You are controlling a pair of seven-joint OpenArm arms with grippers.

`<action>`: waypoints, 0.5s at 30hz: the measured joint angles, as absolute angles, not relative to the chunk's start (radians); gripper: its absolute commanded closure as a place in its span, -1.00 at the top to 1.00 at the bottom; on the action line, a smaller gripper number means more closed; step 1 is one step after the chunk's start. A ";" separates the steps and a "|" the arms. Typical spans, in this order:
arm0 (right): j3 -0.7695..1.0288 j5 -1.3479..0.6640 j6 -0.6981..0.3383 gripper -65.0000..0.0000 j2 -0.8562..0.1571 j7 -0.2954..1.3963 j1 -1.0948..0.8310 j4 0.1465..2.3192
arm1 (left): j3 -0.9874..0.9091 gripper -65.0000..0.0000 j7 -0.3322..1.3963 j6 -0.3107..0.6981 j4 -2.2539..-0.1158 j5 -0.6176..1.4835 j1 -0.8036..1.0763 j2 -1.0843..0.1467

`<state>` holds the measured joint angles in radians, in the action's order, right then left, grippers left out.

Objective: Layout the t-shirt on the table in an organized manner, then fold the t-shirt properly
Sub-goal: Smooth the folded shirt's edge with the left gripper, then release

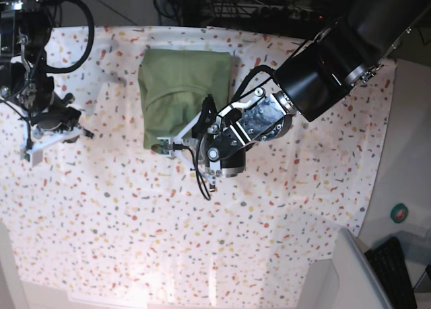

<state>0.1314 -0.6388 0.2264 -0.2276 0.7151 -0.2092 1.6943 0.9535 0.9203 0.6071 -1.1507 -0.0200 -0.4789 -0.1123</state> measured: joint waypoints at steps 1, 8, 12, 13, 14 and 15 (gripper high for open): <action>0.131 -0.638 0.226 -1.00 -0.227 0.715 -0.212 1.694 | 0.953 -1.00 0.920 0.607 -1.151 -0.023 -0.479 -0.113; 0.131 -0.639 0.226 -1.00 -0.228 0.715 -0.204 1.646 | 0.957 -1.00 0.920 0.607 -1.155 -0.026 -0.487 -0.108; 0.131 -0.639 0.226 -1.00 -0.229 0.715 -0.203 1.641 | 0.957 -1.00 0.920 0.607 -1.155 -0.026 -0.487 -0.108; 0.131 -0.639 0.226 -1.00 -0.229 0.715 -0.203 1.641 | 0.957 -0.99 0.920 0.607 -1.155 -0.026 -0.487 -0.108; 0.131 -0.638 0.226 -1.00 -0.228 0.715 -0.203 1.641 | 0.955 -0.81 0.920 0.607 -1.155 -0.026 -0.487 -0.108; 0.131 -0.638 0.226 -1.00 -0.228 0.715 -0.203 1.641 | 0.955 -0.65 0.920 0.607 -1.155 -0.026 -0.487 -0.108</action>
<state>0.1310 -0.6384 0.2264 -0.2283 0.7147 -0.2028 1.6405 0.9550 0.9195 0.6071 -1.1549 -0.0257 -0.4873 -0.1081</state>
